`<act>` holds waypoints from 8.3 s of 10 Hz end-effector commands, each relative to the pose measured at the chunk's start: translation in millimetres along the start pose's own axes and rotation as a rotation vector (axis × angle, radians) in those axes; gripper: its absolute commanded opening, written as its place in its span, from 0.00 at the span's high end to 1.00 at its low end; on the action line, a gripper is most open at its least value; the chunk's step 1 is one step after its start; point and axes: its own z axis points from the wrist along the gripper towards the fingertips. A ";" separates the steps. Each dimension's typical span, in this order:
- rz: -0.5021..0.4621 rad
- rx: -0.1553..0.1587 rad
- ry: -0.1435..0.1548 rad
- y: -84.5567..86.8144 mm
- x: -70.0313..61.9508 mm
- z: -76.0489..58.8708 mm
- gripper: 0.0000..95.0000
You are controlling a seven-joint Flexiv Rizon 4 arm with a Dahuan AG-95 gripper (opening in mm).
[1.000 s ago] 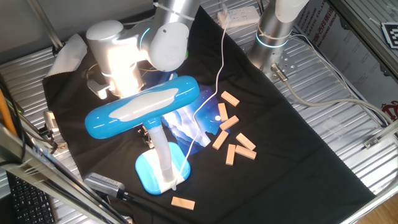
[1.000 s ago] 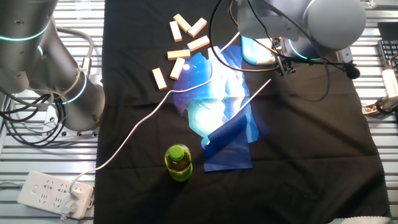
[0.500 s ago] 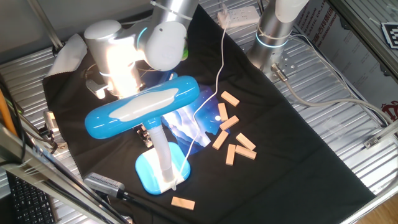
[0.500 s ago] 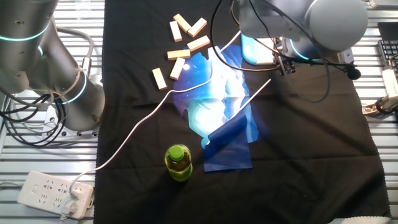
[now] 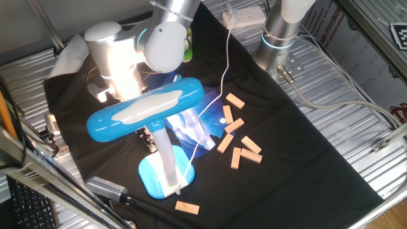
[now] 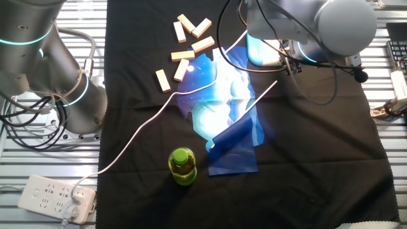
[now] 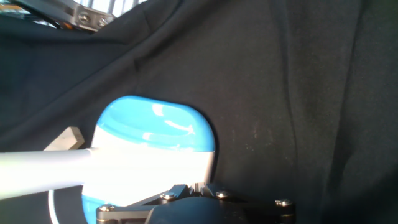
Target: Turn off the desk lamp by pressing the button
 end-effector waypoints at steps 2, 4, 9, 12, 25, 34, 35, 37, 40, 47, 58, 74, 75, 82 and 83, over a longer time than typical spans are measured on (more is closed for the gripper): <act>0.004 -0.003 0.005 2.1 -0.9 0.8 1.00; 0.012 -0.004 0.005 6.6 -3.4 2.5 1.00; 0.013 -0.018 0.004 8.7 -6.7 7.7 1.00; 0.017 -0.058 0.008 8.7 -7.1 8.6 1.00; 0.050 -0.079 0.022 15.8 -7.7 10.5 1.00; 0.069 -0.090 0.028 18.7 -5.3 13.7 1.00; 0.069 -0.090 0.028 18.4 -4.7 14.5 1.00; 0.069 -0.088 0.027 18.6 -3.3 15.7 1.00; 0.073 -0.087 0.029 19.0 -2.5 16.6 1.00; 0.074 -0.087 0.025 19.2 -0.3 19.0 1.00; 0.078 -0.096 0.010 16.6 0.6 23.7 1.00; 0.089 -0.070 0.043 23.2 -2.1 10.6 1.00; 0.072 -0.032 0.057 23.3 -2.8 8.3 1.00; 0.036 0.144 0.070 -22.8 -18.9 -46.4 1.00; 0.030 0.164 0.075 -32.7 -19.0 -54.2 1.00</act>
